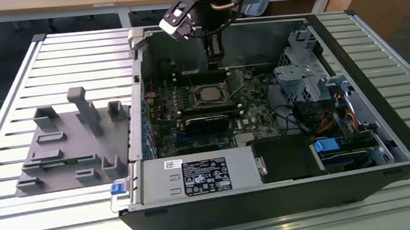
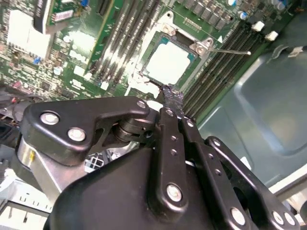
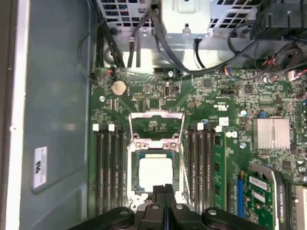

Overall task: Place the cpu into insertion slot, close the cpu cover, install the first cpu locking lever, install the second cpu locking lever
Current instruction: 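Close the cpu cover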

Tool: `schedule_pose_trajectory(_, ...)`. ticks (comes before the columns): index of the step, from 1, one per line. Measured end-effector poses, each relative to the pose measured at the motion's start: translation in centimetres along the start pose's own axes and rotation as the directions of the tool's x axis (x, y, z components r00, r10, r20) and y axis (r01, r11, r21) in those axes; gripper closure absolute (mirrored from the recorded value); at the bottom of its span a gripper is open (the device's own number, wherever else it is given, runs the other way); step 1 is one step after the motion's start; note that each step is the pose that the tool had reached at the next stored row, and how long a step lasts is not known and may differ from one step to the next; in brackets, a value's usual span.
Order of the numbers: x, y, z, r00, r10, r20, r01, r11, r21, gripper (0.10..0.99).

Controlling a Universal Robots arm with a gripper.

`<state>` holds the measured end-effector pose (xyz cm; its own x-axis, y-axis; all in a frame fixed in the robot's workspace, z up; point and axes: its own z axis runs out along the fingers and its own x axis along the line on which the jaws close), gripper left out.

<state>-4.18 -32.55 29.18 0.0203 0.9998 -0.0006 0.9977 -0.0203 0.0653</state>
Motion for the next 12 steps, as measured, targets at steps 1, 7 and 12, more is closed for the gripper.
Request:
schedule_pose_trajectory(1, -0.14, 0.0, 0.01, 1.0, 0.0, -0.0001, 0.0, 1.0, 0.0, 0.98)
schedule_pose_trajectory(7, -0.21, 0.85, 0.18, 0.9997, -0.001, -0.026, 0.002, 0.9997, 0.026, 0.98)
schedule_pose_trajectory(12, -0.19, 1.52, 0.71, 0.999, -0.034, -0.0287, 0.035, 0.999, 0.027, 0.98)
